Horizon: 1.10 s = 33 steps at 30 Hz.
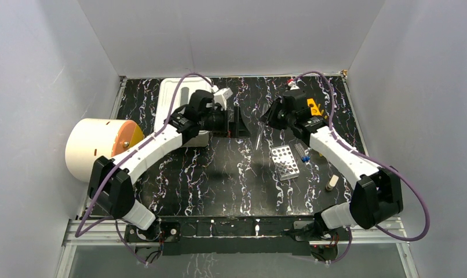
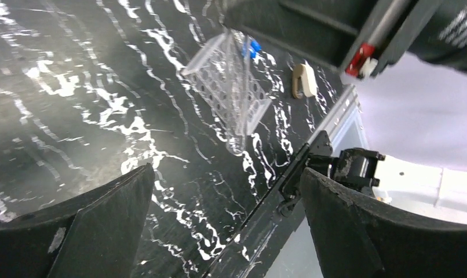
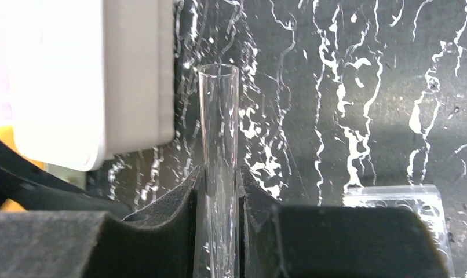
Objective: Organize the chemistry lab equipment
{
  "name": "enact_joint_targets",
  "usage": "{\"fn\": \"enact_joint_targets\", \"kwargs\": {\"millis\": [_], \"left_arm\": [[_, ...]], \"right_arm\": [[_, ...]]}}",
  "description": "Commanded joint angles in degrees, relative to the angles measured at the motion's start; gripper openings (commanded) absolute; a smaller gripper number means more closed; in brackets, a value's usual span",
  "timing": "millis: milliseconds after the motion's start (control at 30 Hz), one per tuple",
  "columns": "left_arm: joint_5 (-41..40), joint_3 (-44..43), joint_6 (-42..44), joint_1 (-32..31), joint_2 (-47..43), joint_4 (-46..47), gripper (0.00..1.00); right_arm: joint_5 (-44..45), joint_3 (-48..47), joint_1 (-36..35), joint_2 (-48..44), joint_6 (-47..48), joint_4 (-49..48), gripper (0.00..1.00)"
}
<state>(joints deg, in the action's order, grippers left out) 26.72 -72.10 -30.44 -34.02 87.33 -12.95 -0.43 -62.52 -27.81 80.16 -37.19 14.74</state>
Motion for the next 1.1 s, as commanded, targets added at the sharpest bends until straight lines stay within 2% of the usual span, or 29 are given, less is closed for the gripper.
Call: {"fn": "enact_joint_targets", "kwargs": {"millis": [0, 200, 367, 500, 633, 800, 900, 1000, 1067], "left_arm": [[3.7, 1.8, -1.5, -2.6, -1.1, 9.6, 0.93], [7.9, 2.2, -4.8, -3.4, 1.1, 13.9, 0.78], [8.0, 2.3, -8.2, -3.9, 3.5, 15.3, 0.73], [7.3, 2.0, -9.8, -4.0, 5.5, 15.4, 0.65], [10.8, 0.3, -9.2, -4.2, 6.8, 15.7, 0.5], [12.9, 1.2, -6.0, -4.2, 5.7, 15.0, 0.21], [13.5, 1.1, -3.7, -4.2, 5.3, 13.8, 0.08], [12.6, -0.3, 0.0, -4.2, 5.1, 9.7, 0.0], [12.3, -1.3, 2.8, -4.2, 5.1, 7.4, 0.0]], "right_arm": [[-3.1, -3.2, 2.2, -3.7, -8.1, -5.6, 0.25], [-5.1, -2.7, 2.7, -5.1, -11.8, -6.1, 0.25], [-7.5, -0.9, 2.9, -6.3, -14.8, -8.1, 0.26], [-9.2, -0.1, 3.0, -7.2, -16.5, -8.9, 0.26], [-9.9, 1.0, 3.0, -8.2, -17.0, -8.9, 0.26], [-10.2, 1.3, 2.9, -7.6, -16.3, -7.7, 0.27], [-10.8, 2.1, 3.0, -7.6, -15.9, -7.5, 0.28], [-11.1, 1.9, 3.0, -7.7, -15.7, -6.6, 0.37], [-11.2, 0.8, 3.1, -7.7, -15.2, -5.2, 0.53]]}}
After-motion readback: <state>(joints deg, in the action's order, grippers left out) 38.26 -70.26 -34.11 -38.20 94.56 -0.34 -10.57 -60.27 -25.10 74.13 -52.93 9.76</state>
